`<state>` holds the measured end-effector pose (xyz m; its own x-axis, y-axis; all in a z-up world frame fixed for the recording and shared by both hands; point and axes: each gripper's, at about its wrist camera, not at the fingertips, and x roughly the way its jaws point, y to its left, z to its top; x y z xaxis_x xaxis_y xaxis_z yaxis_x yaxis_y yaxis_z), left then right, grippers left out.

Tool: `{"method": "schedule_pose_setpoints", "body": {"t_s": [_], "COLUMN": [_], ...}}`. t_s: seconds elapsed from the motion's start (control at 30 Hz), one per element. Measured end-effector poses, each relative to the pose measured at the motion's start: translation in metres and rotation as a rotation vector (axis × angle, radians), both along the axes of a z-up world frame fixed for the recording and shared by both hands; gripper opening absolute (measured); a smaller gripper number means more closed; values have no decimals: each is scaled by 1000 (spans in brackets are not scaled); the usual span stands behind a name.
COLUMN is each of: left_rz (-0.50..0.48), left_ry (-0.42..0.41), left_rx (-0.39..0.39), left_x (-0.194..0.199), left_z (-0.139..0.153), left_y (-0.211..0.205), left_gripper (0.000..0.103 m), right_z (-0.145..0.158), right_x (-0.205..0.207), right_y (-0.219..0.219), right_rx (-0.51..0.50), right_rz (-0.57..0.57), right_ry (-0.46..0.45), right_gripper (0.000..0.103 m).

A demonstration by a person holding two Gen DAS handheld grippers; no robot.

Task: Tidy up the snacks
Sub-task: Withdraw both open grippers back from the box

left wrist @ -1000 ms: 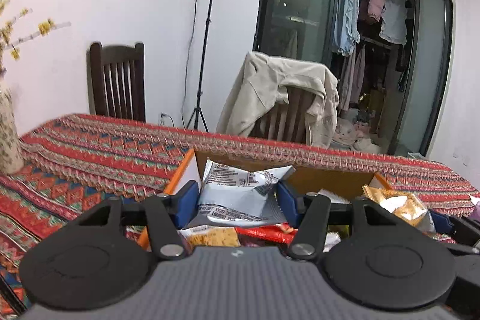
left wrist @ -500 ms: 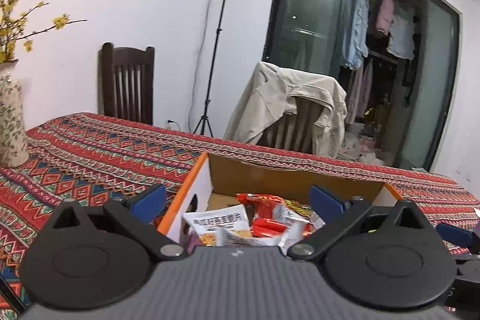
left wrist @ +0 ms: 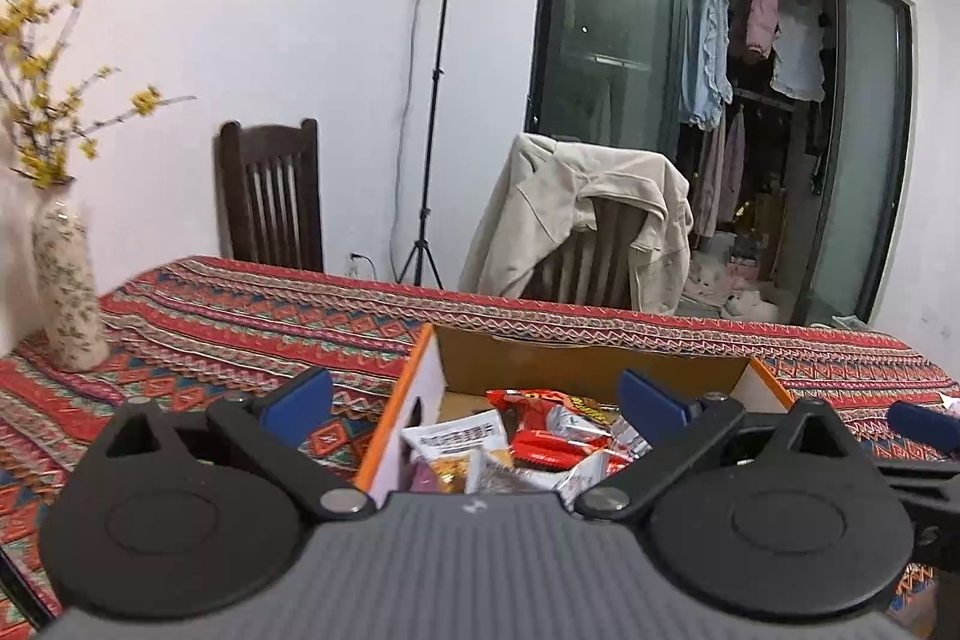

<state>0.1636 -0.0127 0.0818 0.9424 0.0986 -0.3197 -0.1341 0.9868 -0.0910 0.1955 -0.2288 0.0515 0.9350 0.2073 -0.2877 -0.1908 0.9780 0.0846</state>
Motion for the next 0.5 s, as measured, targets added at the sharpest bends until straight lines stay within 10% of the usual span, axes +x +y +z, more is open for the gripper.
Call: {"method": "schedule_pose_setpoints", "body": {"t_s": [0.5], "left_rz": [-32], "left_ry": [-6], "left_rx": [-1], "left_x": [-115], "left_z": [-19], "left_y": [11], "left_gripper": [103], "right_z": [-5], "right_x": [-118], "right_y": [-8], "right_rx": [-24], "right_rz": [68], "right_ry": [-6], "right_gripper": [103]}}
